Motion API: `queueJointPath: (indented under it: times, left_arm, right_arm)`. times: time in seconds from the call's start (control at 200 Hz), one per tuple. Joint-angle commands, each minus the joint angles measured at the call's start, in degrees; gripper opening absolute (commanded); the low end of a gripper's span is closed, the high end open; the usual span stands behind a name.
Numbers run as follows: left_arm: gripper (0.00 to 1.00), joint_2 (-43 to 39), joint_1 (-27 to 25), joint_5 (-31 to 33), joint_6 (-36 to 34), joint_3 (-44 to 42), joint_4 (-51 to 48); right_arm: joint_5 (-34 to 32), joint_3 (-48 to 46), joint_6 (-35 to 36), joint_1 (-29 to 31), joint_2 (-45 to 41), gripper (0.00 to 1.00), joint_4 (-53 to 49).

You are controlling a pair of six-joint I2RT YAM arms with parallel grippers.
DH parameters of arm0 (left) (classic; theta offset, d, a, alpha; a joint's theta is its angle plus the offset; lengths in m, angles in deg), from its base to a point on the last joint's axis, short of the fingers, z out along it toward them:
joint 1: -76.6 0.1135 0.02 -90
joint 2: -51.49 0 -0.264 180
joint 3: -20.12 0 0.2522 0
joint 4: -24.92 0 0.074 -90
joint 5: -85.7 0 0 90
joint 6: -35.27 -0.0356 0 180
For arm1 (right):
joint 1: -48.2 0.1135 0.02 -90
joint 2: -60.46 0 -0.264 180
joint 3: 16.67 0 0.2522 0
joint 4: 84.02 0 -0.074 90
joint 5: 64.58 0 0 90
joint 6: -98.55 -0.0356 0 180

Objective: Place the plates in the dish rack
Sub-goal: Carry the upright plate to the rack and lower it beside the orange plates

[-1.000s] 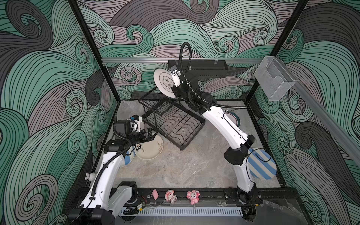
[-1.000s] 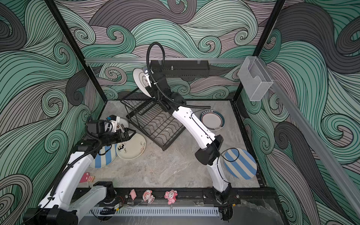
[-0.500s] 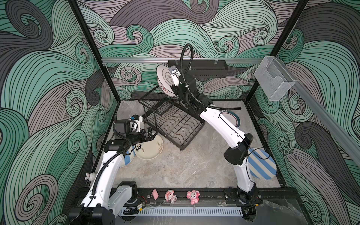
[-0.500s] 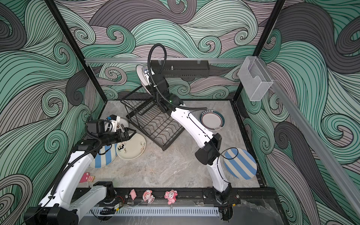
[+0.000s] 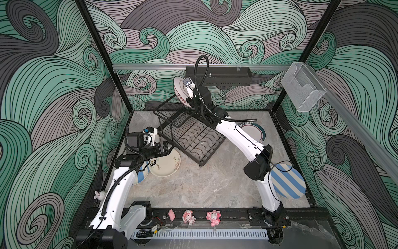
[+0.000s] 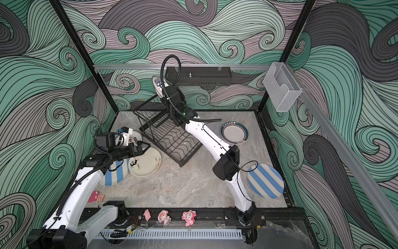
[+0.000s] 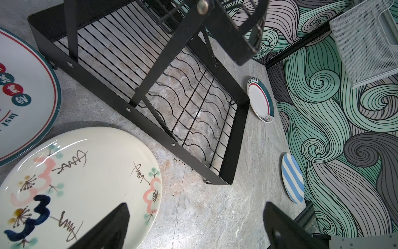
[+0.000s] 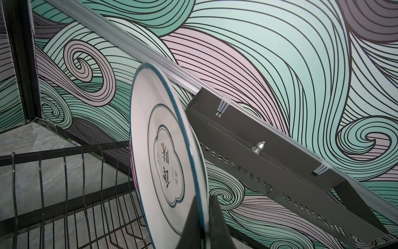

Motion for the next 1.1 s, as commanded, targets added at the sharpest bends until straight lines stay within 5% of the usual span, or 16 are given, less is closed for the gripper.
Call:
queueJointPath:
  times: [0.0, 1.091]
  left_arm:
    - [0.99, -0.4, 0.7, -1.1, -0.2, -0.4, 0.7]
    - [0.99, 0.8, 1.4, -2.8, -0.3, -0.5, 1.7]
  right_arm:
    - [-1.8, 0.1, 0.1, -0.5, -0.3, 0.0, 5.4]
    - [2.6, -3.0, -2.4, -1.0, -1.4, 0.0, 7.4]
